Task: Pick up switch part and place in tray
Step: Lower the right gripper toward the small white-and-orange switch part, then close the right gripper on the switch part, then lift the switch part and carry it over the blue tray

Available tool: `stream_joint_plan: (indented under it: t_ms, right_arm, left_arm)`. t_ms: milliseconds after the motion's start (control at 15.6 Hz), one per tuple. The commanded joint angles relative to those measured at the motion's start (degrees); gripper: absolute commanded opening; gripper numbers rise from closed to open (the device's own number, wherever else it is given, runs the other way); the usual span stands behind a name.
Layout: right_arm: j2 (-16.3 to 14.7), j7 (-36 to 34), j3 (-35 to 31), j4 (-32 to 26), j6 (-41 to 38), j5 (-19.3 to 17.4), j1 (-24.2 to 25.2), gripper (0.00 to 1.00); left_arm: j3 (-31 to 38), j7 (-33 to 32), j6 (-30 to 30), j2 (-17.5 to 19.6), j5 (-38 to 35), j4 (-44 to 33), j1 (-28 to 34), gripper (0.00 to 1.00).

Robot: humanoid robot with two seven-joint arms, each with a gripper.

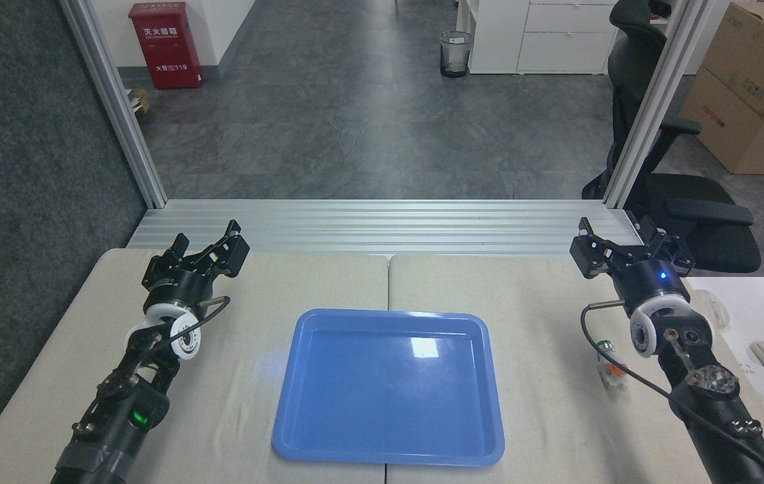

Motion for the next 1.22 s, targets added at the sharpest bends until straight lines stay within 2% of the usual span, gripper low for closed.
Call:
stream_joint_plan:
  t_ms: [0,128,256,449,577,833,962,1026,1090,1154]
  right_arm:
    - [0.15,-0.08,-0.15,-0.59,0.01,-0.09,1.13,0.98]
    - [0.23,0.01,-0.06,-1.55,0.97,-0.18,4.63,0.97]
    - [-0.47,0.01,-0.58,-4.89,2.20,-0.09,13.22,0.97]
    - [0.84,-0.08,-3.14,-2.54,2.38,-0.53,21.42,0.97]
    - [2.43,-0.08,-3.14,1.50,2.64,-0.53,22.23,0.95]
    - [2.08,-0.08,-3.05,2.57,2.73,-0.27,22.50,0.92]
    - [1.73,-0.17,-2.52,5.98,2.82,0.26,21.45,0.89]
    - [1.82,-0.17,-2.52,6.17,2.99,0.26,20.66,0.68]
    - [1.82,-0.17,-2.61,6.17,3.08,0.09,19.87,0.44]
    - [2.34,-0.17,-3.05,5.91,3.17,-0.17,19.25,0.31]
  left_arm:
    - [0.00,0.01,0.02,0.00,0.00,-0.01,0.00,1.00]
    - [0.00,0.01,0.02,0.00,0.00,-0.01,0.00,1.00]
    - [0.00,0.01,0.02,0.00,0.00,-0.01,0.00,1.00]
    - [0.00,0.01,0.02,0.00,0.00,-0.01,0.00,1.00]
    - [0.00,0.01,0.02,0.00,0.00,-0.01,0.00,1.00]
    - [0.00,0.01,0.02,0.00,0.00,-0.01,0.00,1.00]
    - [0.00,0.01,0.02,0.00,0.00,-0.01,0.00,1.00]
    - [0.00,0.01,0.02,0.00,0.00,-0.01,0.00,1.00]
    - [0.00,0.01,0.02,0.00,0.00,-0.01,0.00,1.00]
    - [0.00,0.01,0.02,0.00,0.00,-0.01,0.00,1.00]
